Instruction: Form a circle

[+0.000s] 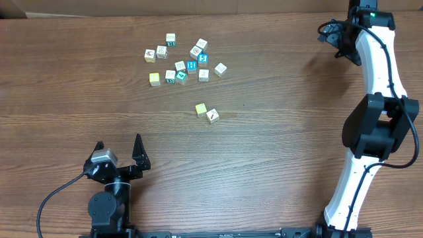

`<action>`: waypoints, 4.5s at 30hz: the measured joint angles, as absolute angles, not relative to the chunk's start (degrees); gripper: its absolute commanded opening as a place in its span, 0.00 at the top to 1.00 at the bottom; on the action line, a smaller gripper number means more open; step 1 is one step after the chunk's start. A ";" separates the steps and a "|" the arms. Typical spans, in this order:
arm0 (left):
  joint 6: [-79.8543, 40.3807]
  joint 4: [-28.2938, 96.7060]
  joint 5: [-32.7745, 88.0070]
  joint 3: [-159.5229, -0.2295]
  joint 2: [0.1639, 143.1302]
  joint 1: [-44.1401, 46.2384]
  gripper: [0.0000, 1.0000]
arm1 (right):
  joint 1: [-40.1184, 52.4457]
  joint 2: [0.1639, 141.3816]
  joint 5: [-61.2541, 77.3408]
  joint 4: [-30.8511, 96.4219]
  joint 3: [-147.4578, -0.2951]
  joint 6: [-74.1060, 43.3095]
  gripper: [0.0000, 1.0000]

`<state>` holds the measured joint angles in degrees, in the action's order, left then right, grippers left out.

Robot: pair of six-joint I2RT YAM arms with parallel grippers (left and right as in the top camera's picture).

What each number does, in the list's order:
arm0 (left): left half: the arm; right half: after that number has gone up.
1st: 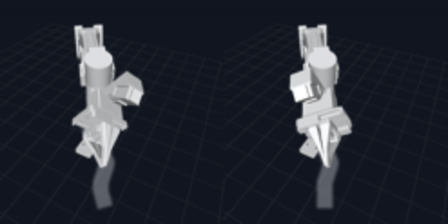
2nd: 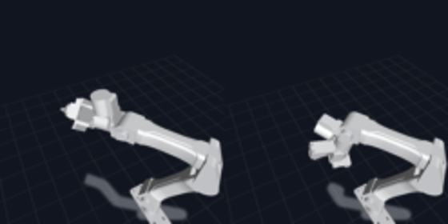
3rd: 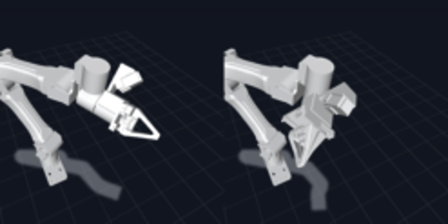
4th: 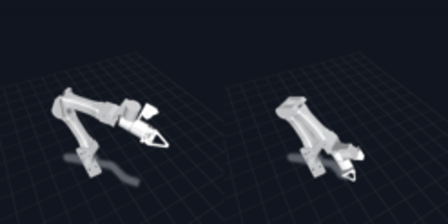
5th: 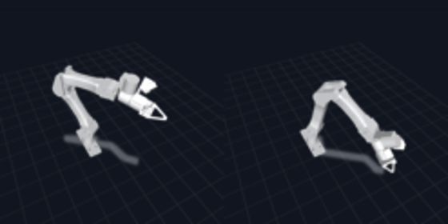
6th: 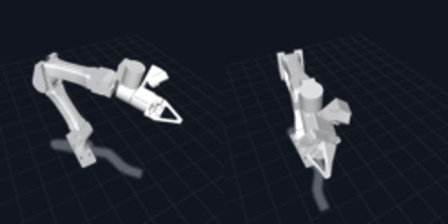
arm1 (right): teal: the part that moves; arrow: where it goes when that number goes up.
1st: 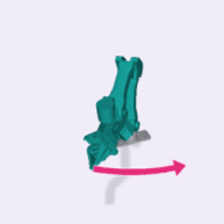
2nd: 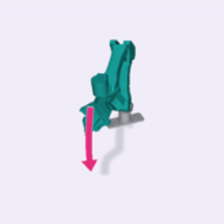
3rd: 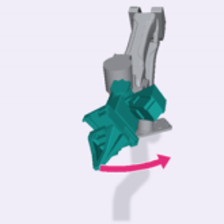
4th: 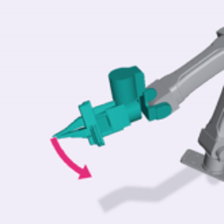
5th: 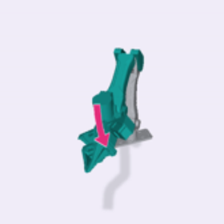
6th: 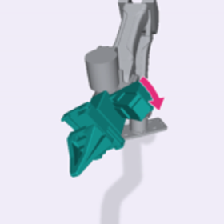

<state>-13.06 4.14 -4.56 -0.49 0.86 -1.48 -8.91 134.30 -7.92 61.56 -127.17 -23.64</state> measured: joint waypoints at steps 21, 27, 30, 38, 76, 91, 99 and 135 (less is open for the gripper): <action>-12.01 -4.36 -5.21 -4.95 0.89 -1.48 0.00 | -8.88 134.30 -7.92 61.52 -127.17 -23.64 0.00; -12.01 7.60 -4.97 -21.28 4.03 -1.48 0.00 | -8.91 134.30 -7.90 61.54 -127.17 -23.59 0.00; -12.03 13.65 -4.97 -33.61 9.85 -1.48 0.00 | -8.88 134.30 -7.92 61.52 -127.17 -23.64 0.00; -11.62 32.42 -1.04 -67.51 34.94 -1.48 0.00 | -8.91 134.30 -7.88 61.56 -127.17 -23.62 0.00; -13.19 78.08 12.19 -125.80 125.10 -1.19 0.45 | -8.88 134.30 -7.90 61.56 -127.17 -23.59 0.00; -13.61 68.69 4.43 -125.80 134.04 2.11 0.55 | -8.88 134.30 -7.90 61.56 -127.17 -23.59 0.00; -13.61 66.72 1.87 -125.40 135.13 2.76 0.55 | -8.88 134.30 -7.90 61.54 -127.17 -23.57 0.00; -9.89 54.94 1.43 -113.14 135.13 2.76 0.80 | -8.88 134.30 -7.90 61.52 -127.17 -23.62 0.00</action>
